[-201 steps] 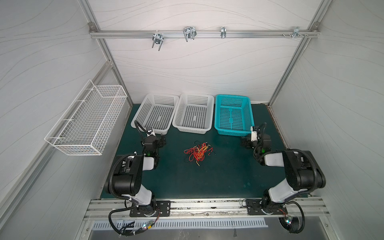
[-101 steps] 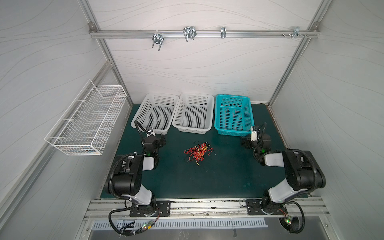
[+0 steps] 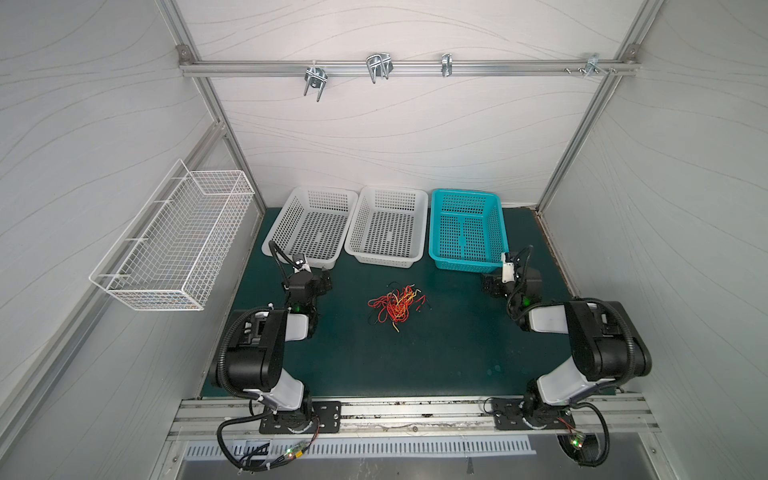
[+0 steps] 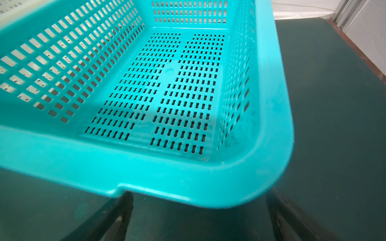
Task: Untangle the cables
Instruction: 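Move both grippers forward from rest toward the tangled wire bundle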
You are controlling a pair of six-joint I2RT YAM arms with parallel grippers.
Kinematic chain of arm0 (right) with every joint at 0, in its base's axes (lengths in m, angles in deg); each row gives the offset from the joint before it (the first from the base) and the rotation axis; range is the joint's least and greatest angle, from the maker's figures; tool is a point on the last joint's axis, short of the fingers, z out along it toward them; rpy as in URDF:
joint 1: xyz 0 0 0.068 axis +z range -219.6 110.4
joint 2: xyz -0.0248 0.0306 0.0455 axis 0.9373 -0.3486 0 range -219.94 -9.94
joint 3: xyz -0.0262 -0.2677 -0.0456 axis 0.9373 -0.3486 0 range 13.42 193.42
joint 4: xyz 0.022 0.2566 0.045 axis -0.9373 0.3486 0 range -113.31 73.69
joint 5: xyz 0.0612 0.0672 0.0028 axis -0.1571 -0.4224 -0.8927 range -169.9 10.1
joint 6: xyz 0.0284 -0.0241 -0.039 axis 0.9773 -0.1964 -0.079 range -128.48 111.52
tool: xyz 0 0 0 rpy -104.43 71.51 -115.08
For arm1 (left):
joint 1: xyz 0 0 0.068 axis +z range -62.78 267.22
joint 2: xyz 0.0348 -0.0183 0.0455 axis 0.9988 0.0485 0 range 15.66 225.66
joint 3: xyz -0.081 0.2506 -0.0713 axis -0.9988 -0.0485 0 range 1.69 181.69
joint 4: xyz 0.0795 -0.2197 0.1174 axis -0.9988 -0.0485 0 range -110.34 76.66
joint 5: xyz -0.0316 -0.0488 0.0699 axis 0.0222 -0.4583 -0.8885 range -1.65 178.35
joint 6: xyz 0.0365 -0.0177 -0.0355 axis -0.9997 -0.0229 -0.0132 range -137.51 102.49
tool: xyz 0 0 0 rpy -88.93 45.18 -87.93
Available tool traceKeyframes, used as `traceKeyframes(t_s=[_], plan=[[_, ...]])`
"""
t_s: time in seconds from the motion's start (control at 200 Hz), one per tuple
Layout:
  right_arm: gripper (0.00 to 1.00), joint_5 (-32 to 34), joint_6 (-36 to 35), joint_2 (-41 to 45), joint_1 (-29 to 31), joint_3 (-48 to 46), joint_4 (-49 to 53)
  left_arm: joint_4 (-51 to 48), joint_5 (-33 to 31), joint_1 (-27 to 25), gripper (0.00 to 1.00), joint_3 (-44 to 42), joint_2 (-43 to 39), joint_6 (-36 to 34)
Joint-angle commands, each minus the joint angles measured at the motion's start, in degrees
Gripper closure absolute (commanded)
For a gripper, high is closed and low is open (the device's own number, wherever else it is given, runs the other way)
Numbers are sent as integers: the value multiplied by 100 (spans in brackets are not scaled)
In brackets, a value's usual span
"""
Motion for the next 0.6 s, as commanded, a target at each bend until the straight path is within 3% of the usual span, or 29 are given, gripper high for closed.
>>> traceKeyframes(t_s=[0.0, 0.175, 0.43, 0.59], plan=[[1, -38, -113, 50, 23, 63, -186, 129, 195, 26, 0, 104, 31, -122], [1, 299, -38, 675, 108, 131, 457, 121, -167, 26, 6, -134, -504, 31], [1, 891, -322, 2060, 873, 375, 2052, -3227, -89, 26, 7, 637, -1772, 701], [1, 1173, -37, 2938, 1405, 500, 3026, -4197, -265, -292, 7, 613, -2661, 723]])
